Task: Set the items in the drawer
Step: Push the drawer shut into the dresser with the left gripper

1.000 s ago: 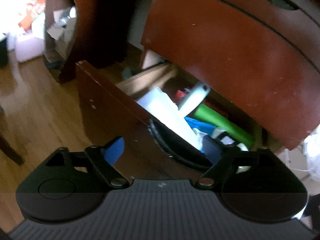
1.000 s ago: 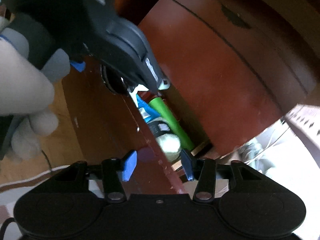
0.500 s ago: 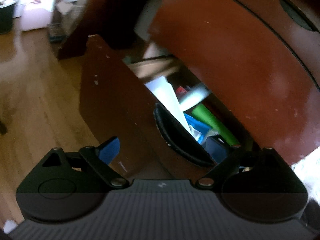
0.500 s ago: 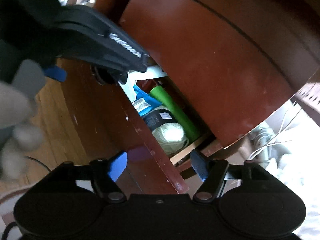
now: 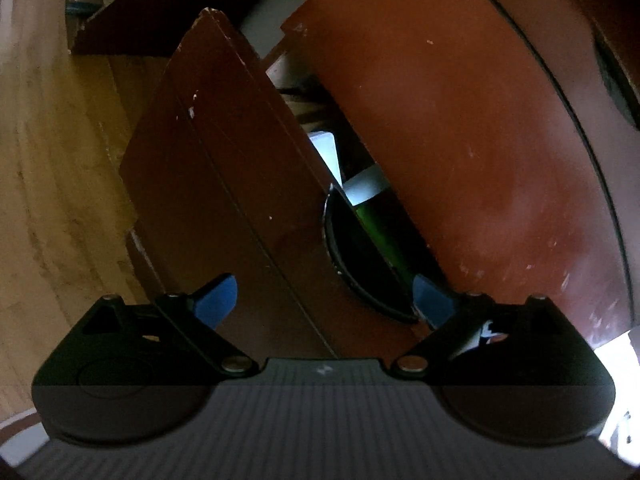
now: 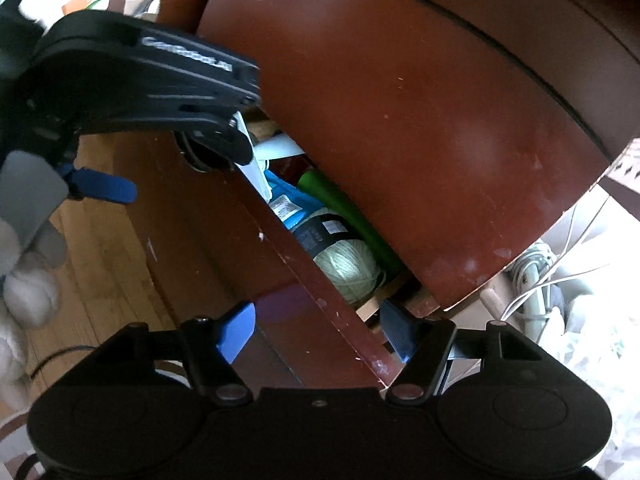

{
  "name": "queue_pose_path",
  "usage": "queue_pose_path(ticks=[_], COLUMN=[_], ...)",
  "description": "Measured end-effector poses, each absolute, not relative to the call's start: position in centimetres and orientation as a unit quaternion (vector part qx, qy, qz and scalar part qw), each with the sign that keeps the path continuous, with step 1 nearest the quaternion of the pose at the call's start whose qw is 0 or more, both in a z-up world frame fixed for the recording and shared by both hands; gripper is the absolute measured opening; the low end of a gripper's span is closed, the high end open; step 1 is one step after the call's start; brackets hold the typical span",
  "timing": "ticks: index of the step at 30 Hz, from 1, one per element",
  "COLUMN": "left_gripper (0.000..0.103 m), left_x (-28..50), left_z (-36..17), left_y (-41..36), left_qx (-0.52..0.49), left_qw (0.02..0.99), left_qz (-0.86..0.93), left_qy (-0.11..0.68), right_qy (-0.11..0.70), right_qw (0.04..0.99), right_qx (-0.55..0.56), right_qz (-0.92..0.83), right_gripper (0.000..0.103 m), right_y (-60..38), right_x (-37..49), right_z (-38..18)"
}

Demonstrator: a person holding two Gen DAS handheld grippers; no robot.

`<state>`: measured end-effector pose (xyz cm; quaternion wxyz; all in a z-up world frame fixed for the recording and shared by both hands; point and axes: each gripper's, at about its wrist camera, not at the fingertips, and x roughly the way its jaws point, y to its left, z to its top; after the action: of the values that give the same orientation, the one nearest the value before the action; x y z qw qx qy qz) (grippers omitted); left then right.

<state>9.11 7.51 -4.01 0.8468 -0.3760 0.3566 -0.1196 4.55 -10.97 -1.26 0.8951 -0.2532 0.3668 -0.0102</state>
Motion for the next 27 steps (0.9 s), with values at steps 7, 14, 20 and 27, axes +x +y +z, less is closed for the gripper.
queue_pose_path(ticks=[7,14,20,27], left_gripper=[0.095,0.091,0.091,0.089], left_x=[9.4,10.1,10.9,12.6], left_z=[-3.0,-4.3,-5.6,-5.1], left_y=[6.8,6.8,7.4,4.4], left_qx=[-0.363,-0.368,-0.430,-0.390], left_qw=[0.867,0.857,0.824,0.819], left_qz=[-0.132,-0.105,-0.126,-0.191], left_qy=[0.316,0.344,0.347,0.374], right_qy=[0.358,0.350,0.313,0.248], right_qw=[0.909,0.916,0.921,0.927], right_qx=[-0.210,-0.193,-0.229,-0.279], right_qz=[-0.022,-0.026,-0.045,-0.037], right_gripper=[0.073,0.071,0.043,0.037], right_y=[-12.6,-13.0,-11.3,-10.5], right_x=[5.6,5.3,2.0,-3.2], right_z=[-1.5,-1.6,-1.4,-3.2])
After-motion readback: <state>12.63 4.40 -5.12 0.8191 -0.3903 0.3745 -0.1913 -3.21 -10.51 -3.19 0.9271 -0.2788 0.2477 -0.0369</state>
